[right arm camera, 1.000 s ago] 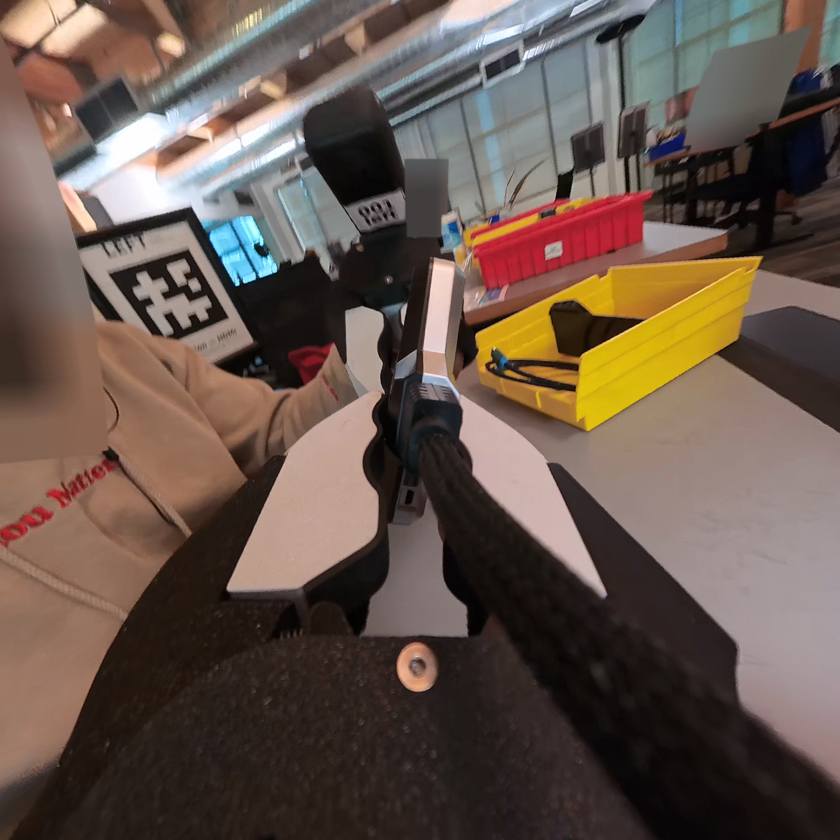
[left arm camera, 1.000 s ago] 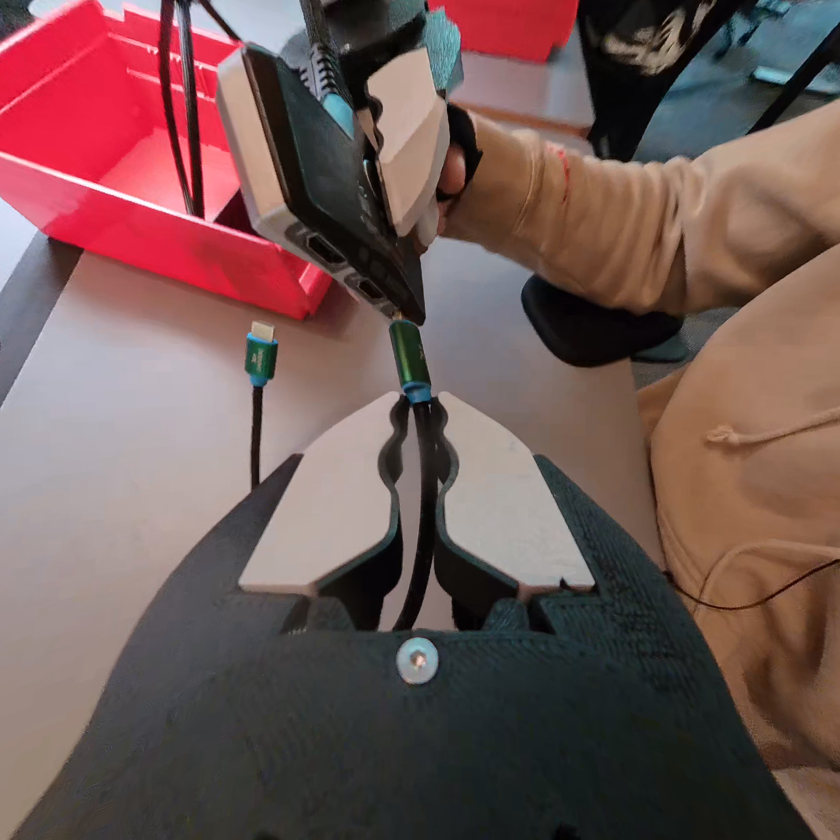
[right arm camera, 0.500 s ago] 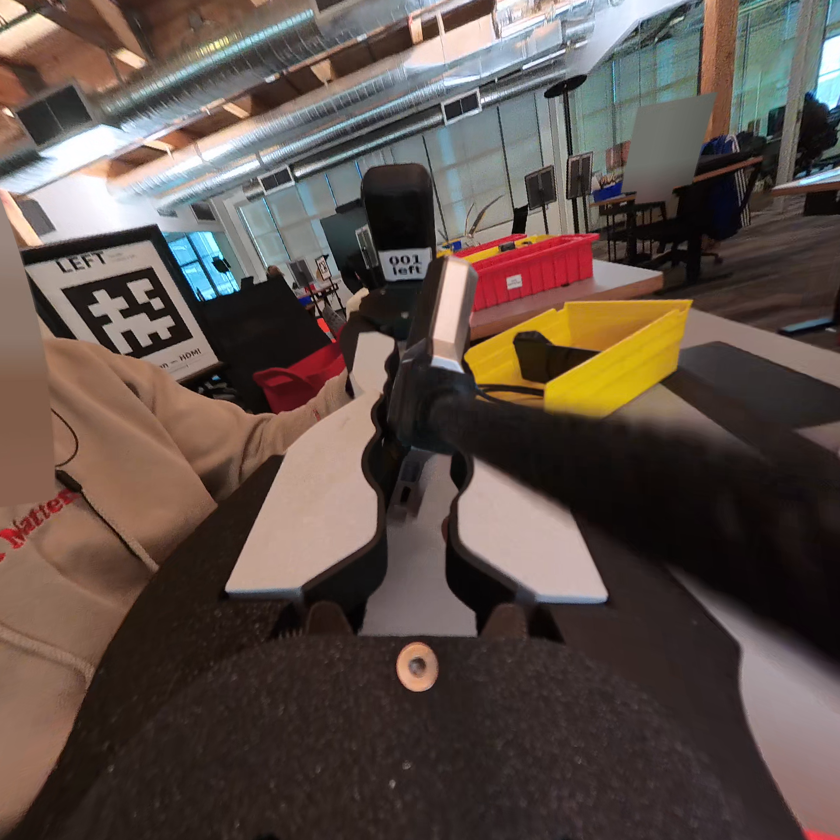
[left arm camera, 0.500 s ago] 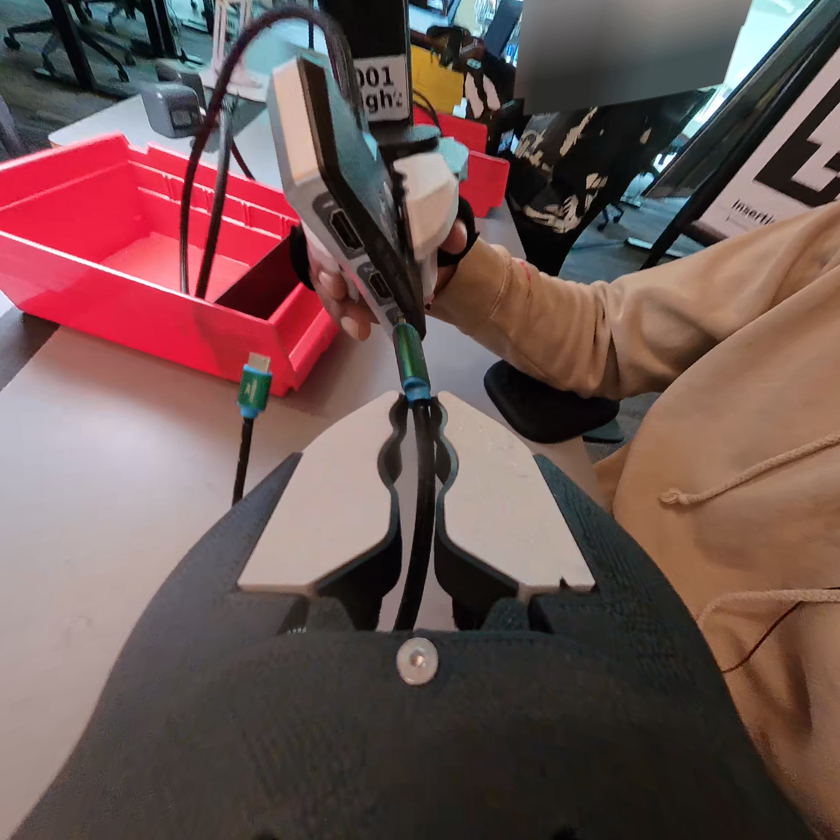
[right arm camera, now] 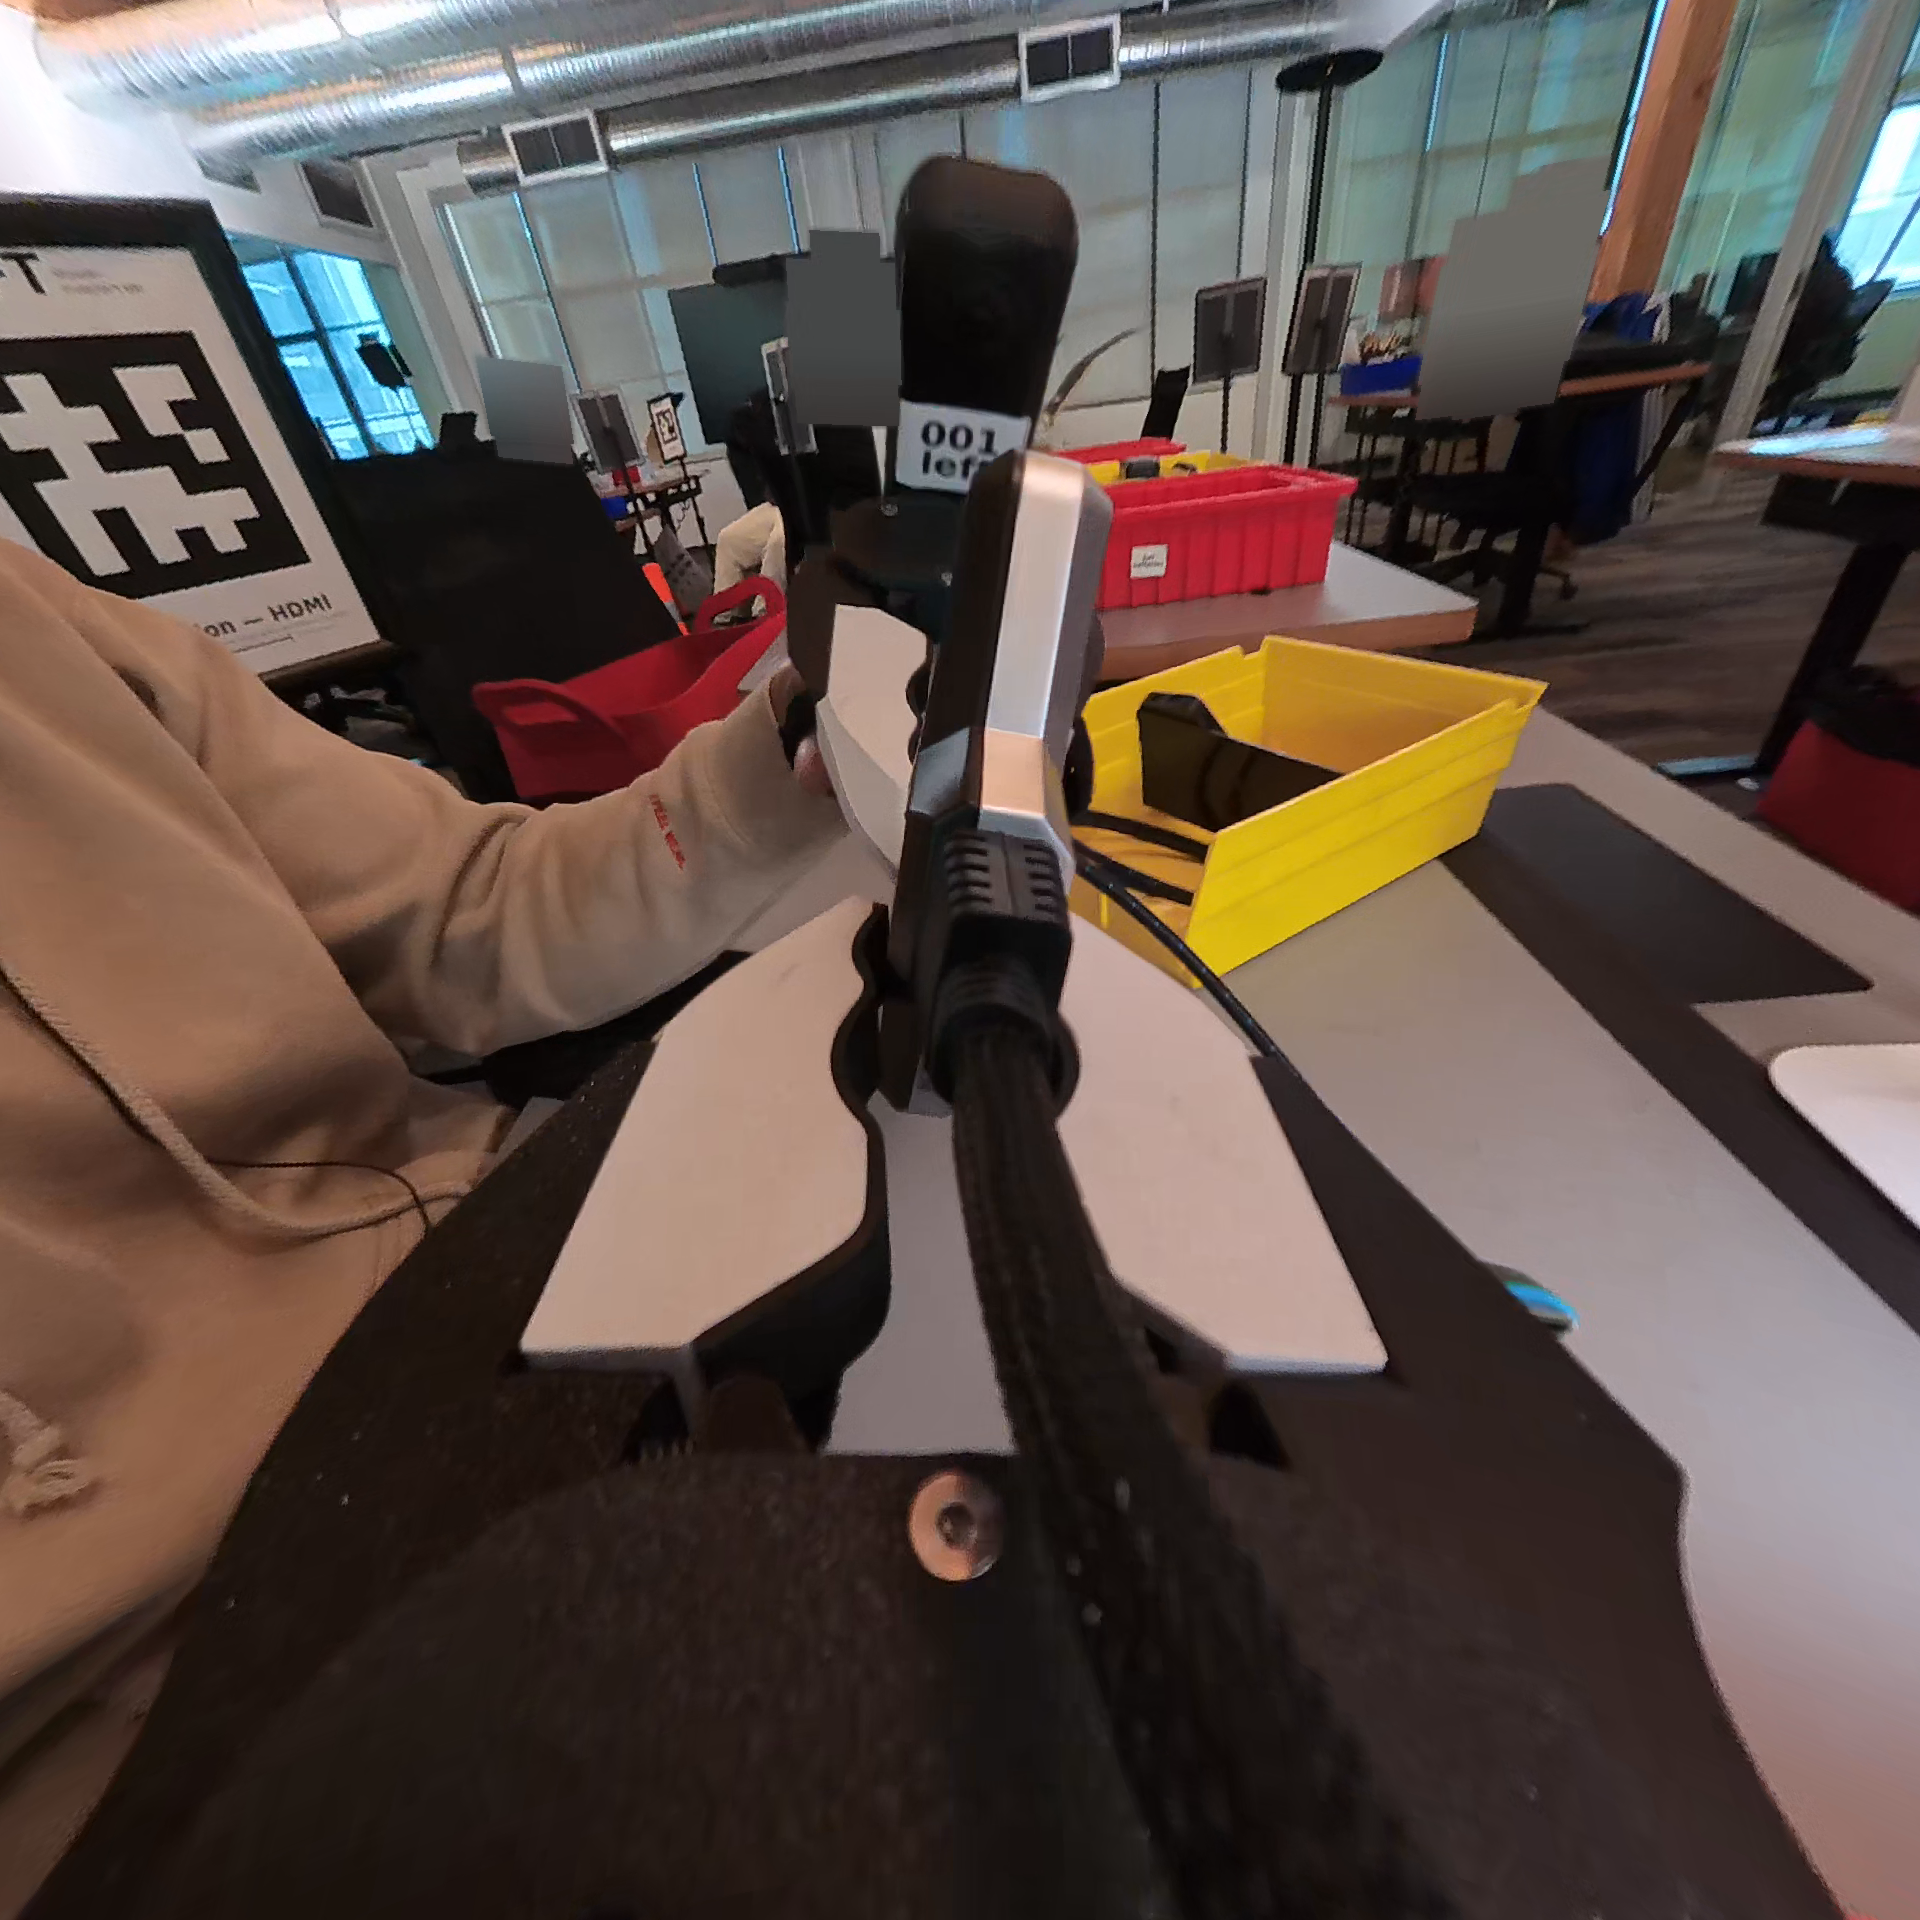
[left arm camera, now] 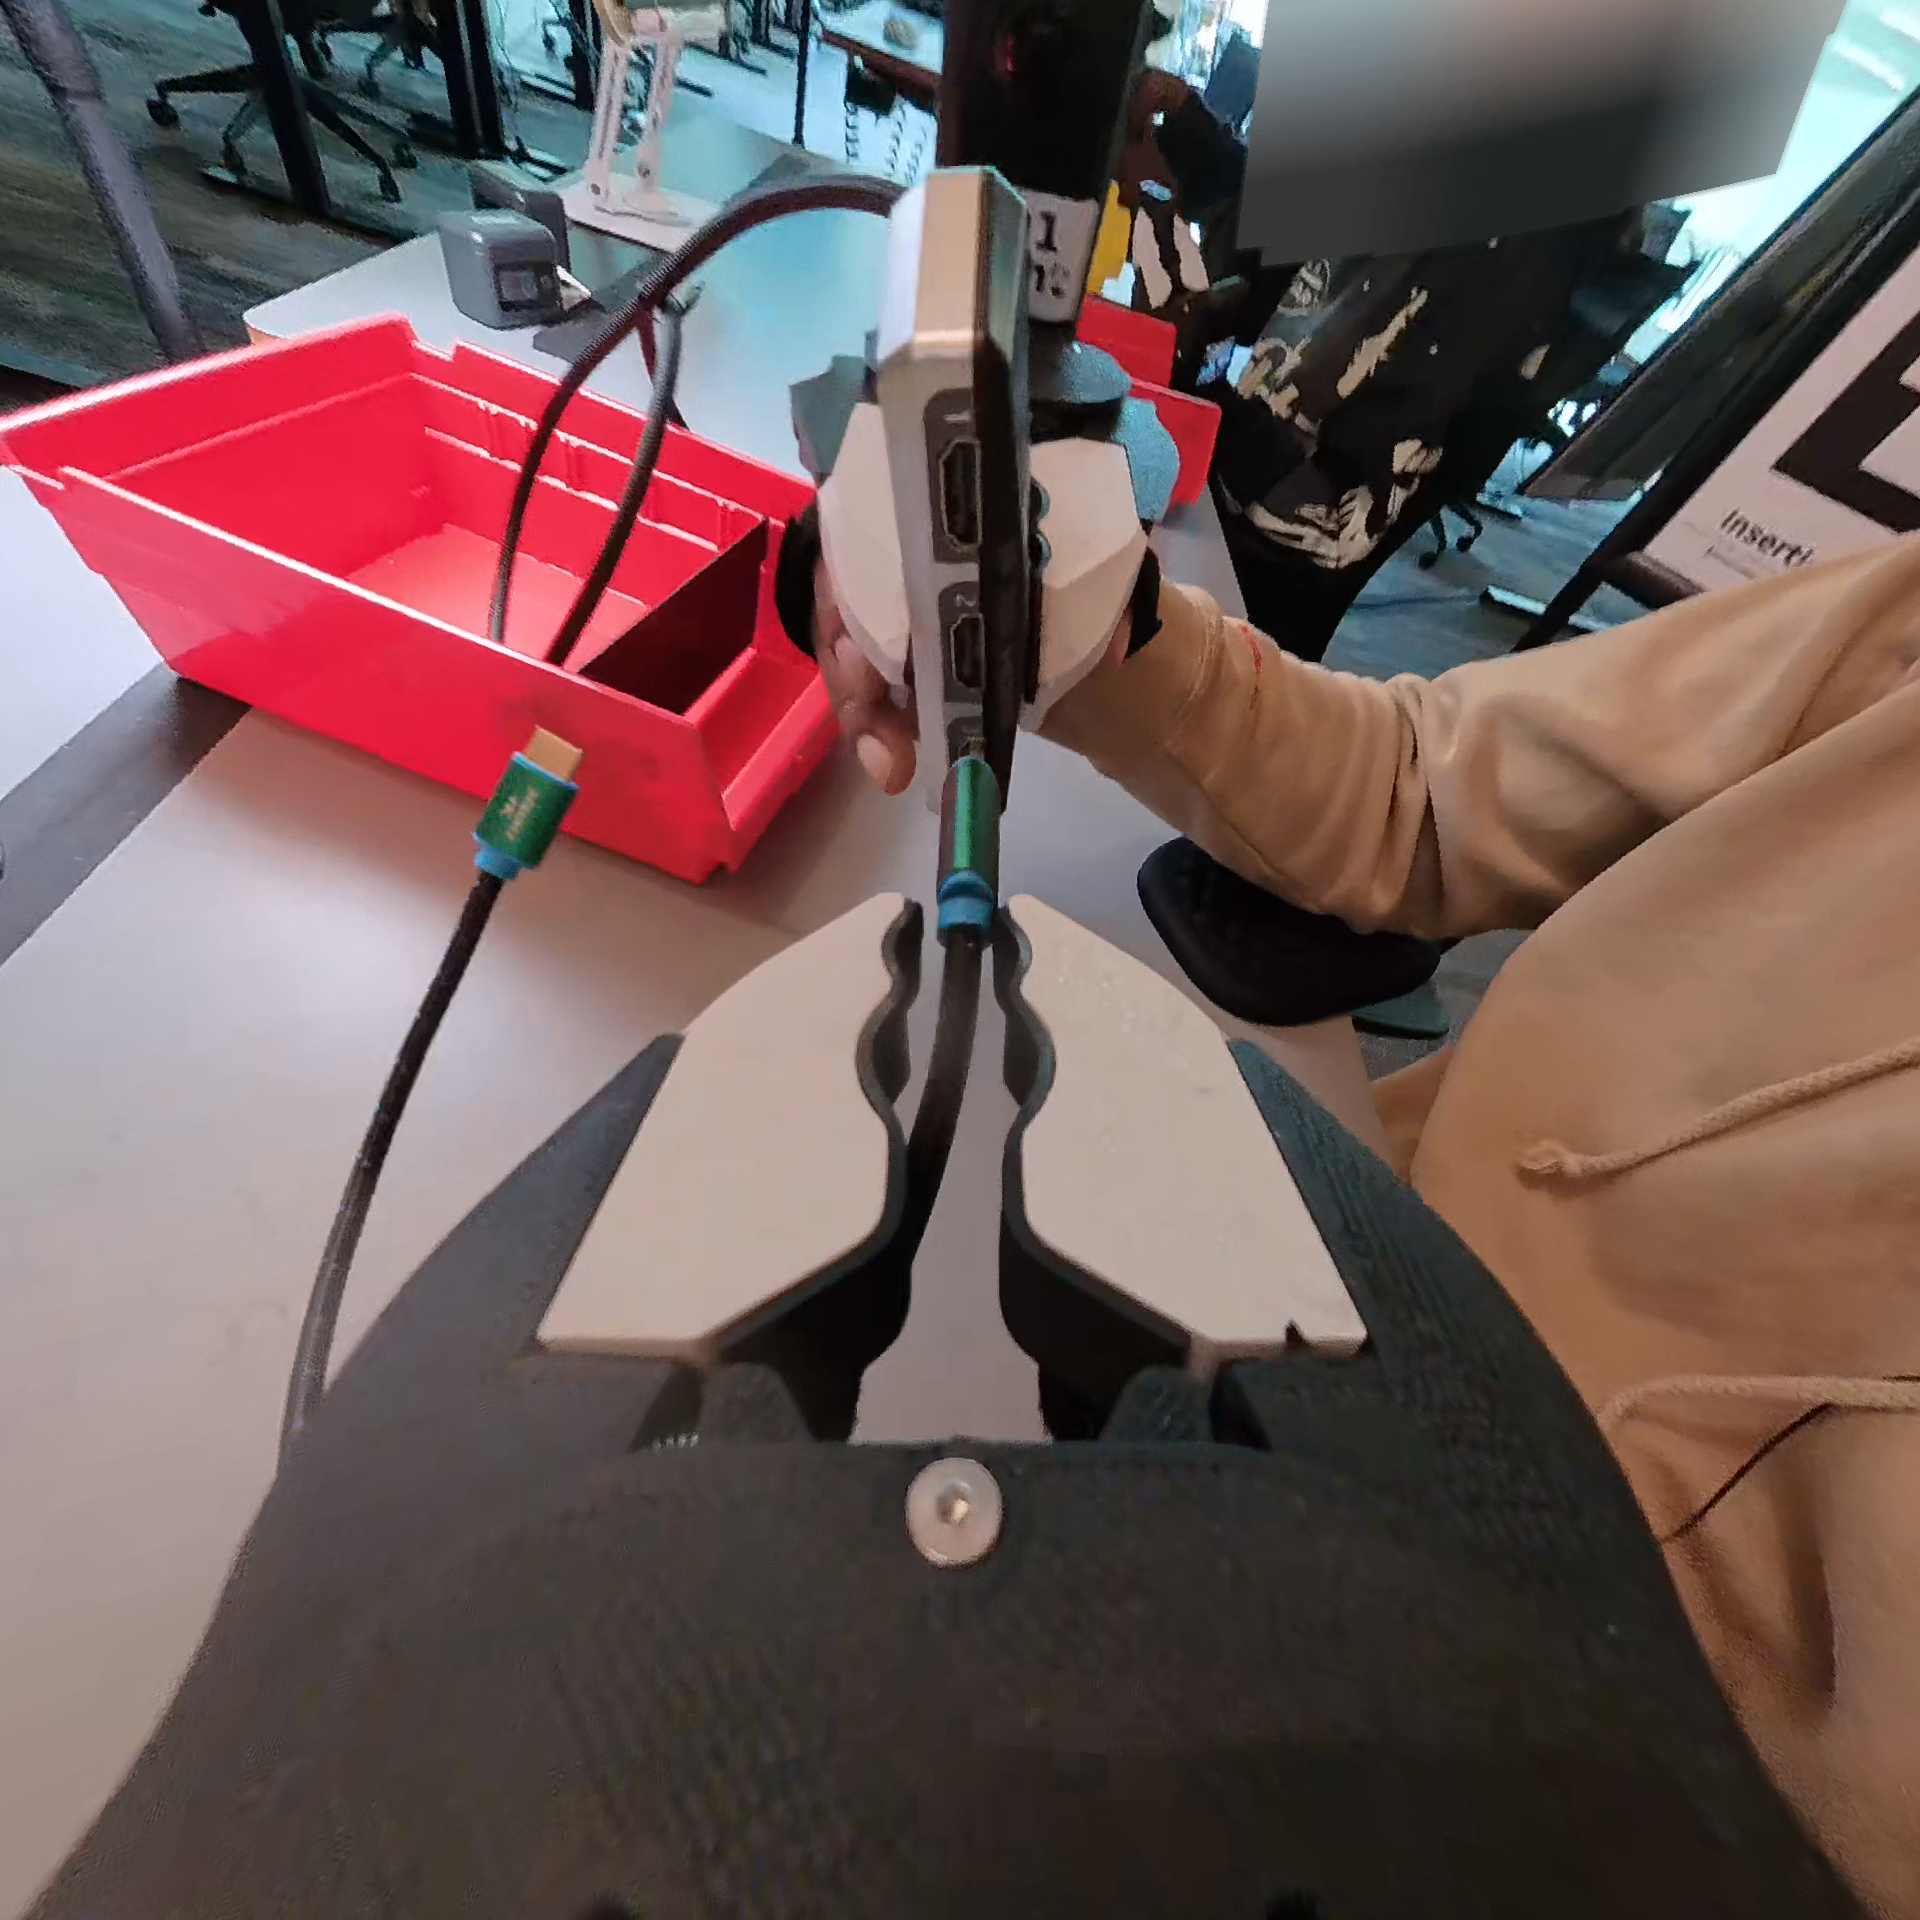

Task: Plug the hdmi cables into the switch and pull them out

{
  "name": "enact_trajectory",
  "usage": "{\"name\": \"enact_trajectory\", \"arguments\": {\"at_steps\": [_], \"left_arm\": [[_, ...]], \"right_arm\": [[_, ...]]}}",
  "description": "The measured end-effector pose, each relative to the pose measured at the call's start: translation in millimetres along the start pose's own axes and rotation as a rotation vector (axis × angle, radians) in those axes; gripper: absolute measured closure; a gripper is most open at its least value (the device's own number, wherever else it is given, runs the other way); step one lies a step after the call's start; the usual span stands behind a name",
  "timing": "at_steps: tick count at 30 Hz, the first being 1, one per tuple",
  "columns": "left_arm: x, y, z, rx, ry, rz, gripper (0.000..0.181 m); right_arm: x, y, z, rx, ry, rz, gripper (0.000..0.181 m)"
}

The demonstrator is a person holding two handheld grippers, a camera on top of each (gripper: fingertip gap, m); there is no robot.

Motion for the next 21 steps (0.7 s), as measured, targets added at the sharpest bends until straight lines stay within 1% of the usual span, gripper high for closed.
{"name": "enact_trajectory", "arguments": {"at_steps": [5,8,13,16,19,21], "left_arm": [[2,-4,2,0.044,-0.018,0.019,0.17],[5,-6,1,0.061,0.032,0.022,0.17],[5,-8,1,0.044,0.045,-0.007,0.17],[7,-5,0,0.016,0.016,-0.028,0.171],[12,-3,0,0.009,0.018,-0.002,0.171],[10,-2,2,-0.011,-0.029,-0.016,0.171]], "right_arm": [[-1,2,3,-0.031,-0.015,-0.018,0.158],[2,3,0,-0.03,0.043,-0.001,0.158],[4,4,-2,-0.008,0.048,0.032,0.158],[3,2,-4,0.017,0.006,0.046,0.159],[2,-2,-6,0.019,0.015,0.024,0.158],[1,-3,-6,0.035,-0.016,0.033,0.159]]}}
Point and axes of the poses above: each gripper's, where its closed fingertips meet, x out along the fingers, z out of its top, y = z × x across the jaws, the point moved 10 cm from there along -x, back along the fingers, and after that the axes turned 2 degrees about -z, right-handed, at the moved point
